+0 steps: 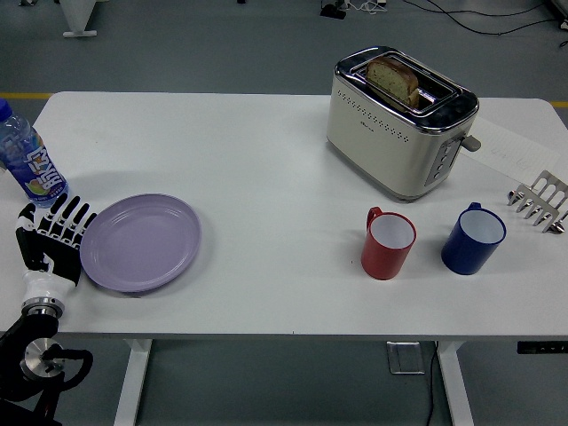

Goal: Push plate across desktop

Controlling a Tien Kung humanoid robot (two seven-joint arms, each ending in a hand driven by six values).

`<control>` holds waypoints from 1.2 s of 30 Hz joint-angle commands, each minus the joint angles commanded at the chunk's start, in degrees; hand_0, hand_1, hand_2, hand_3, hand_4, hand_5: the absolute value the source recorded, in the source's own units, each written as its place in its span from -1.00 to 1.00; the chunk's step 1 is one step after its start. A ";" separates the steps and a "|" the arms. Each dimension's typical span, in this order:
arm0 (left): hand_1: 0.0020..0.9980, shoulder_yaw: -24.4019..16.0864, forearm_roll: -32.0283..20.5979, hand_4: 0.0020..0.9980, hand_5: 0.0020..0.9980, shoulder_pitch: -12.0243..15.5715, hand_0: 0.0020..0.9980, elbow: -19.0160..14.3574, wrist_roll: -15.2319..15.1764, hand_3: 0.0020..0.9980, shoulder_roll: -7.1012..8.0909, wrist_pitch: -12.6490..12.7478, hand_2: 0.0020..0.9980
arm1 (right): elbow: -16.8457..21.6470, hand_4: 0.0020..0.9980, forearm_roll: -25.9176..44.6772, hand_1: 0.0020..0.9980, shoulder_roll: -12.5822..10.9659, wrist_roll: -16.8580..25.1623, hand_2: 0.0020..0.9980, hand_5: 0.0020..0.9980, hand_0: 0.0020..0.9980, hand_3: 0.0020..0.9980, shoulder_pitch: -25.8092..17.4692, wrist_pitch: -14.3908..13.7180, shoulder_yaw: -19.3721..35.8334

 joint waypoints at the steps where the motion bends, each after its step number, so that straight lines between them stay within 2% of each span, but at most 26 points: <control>1: 0.49 0.06 -0.02 0.15 1.00 -0.02 0.44 0.02 -0.01 0.20 0.00 0.00 0.38 | 0.00 -0.40 -0.07 0.05 -0.01 -0.01 0.23 0.13 0.17 0.19 0.00 0.00 0.01; 20: 0.47 4.09 -1.34 0.11 1.00 -0.08 0.42 0.53 -0.63 0.20 0.00 0.30 0.38 | 0.12 -0.40 -1.07 0.05 0.01 -0.36 0.23 0.13 0.17 0.19 -0.44 -0.07 0.49; 36: 0.47 7.64 -2.08 0.11 1.00 -2.05 0.42 1.59 -1.05 0.19 0.00 0.45 0.37 | 0.15 -0.40 -1.37 0.05 -0.12 -0.36 0.23 0.13 0.17 0.19 -0.45 0.04 0.28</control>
